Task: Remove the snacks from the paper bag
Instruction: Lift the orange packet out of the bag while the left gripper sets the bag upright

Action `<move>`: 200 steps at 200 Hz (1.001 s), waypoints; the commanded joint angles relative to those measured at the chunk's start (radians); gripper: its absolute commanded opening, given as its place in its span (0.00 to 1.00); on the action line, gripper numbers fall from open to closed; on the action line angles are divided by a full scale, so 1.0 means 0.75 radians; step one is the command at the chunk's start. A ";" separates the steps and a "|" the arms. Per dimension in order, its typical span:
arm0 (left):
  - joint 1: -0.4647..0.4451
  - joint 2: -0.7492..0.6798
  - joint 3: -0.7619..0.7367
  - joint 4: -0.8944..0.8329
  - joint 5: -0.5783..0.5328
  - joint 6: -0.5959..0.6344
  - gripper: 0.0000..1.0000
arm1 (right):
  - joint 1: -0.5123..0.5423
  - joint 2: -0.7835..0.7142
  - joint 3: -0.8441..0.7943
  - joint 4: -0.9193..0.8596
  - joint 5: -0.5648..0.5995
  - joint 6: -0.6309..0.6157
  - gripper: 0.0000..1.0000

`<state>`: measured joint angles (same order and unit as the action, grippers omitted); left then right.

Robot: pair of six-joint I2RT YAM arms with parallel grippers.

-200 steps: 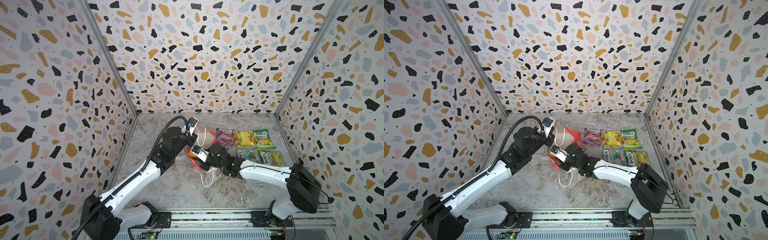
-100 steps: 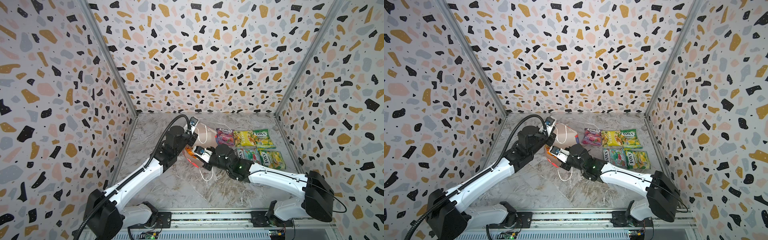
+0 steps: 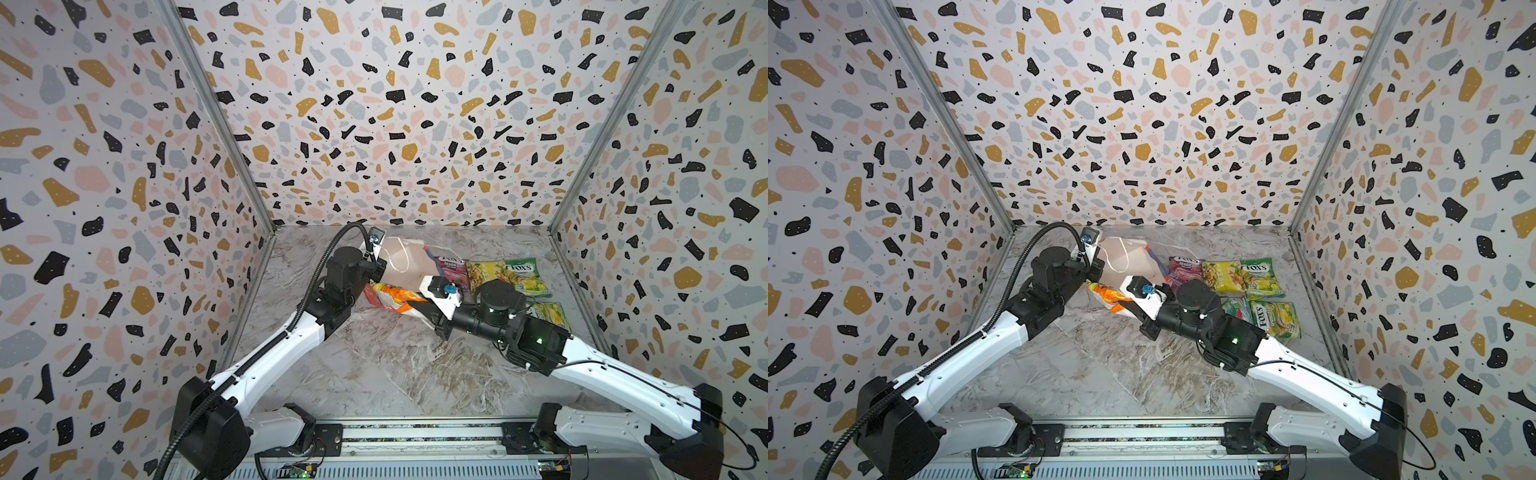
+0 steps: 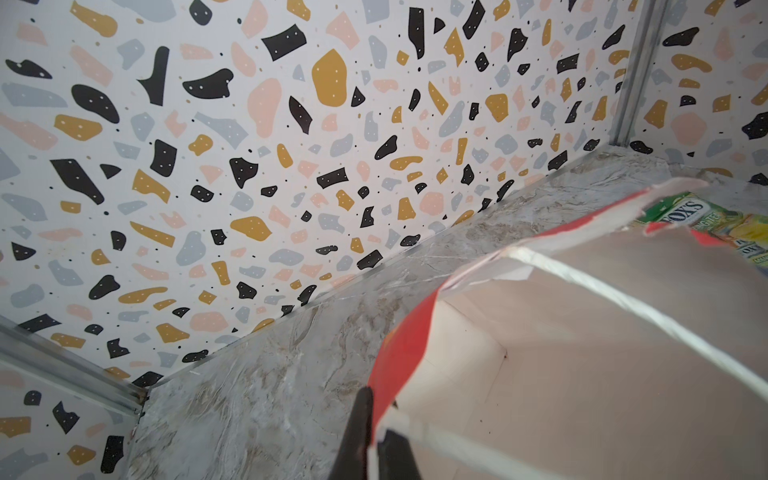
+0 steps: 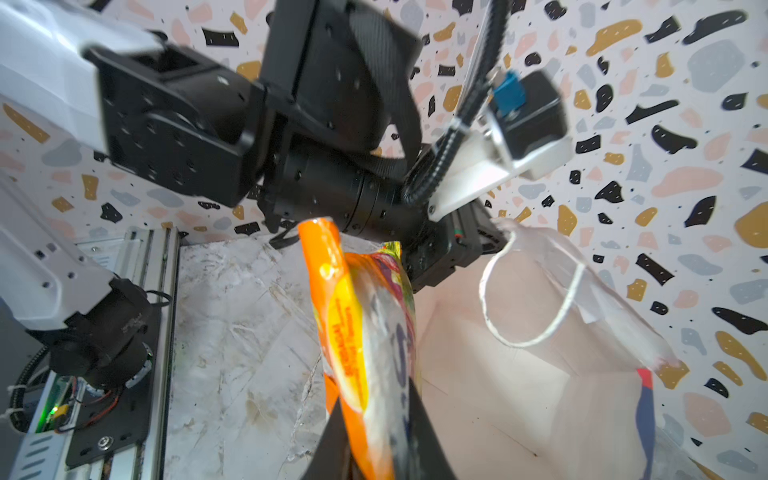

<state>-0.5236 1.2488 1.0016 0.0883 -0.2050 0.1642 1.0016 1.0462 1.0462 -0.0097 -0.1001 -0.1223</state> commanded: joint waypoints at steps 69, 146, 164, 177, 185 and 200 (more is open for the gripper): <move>0.082 0.086 0.232 -0.184 -0.170 -0.458 0.00 | -0.218 -0.266 0.075 -0.057 0.367 0.300 0.11; 0.115 0.192 0.379 -0.432 -0.048 -0.912 0.00 | -0.541 -0.037 0.062 -0.317 0.149 0.484 0.09; 0.115 0.164 0.308 -0.371 -0.002 -1.011 0.00 | -0.555 0.023 0.041 -0.355 0.130 0.495 0.09; 0.115 0.151 0.284 -0.367 -0.008 -1.048 0.00 | -0.564 0.065 0.027 -0.366 0.116 0.503 0.09; 0.115 0.136 0.251 -0.333 0.002 -1.073 0.00 | -0.564 0.081 0.016 -0.364 0.108 0.507 0.09; 0.115 0.128 0.219 -0.292 0.034 -1.105 0.00 | -0.569 0.116 -0.002 -0.362 0.104 0.510 0.08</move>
<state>-0.4393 1.3769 1.2003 -0.2081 -0.2264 -0.5682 0.5823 1.1229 1.0473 -0.2871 0.0059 0.2375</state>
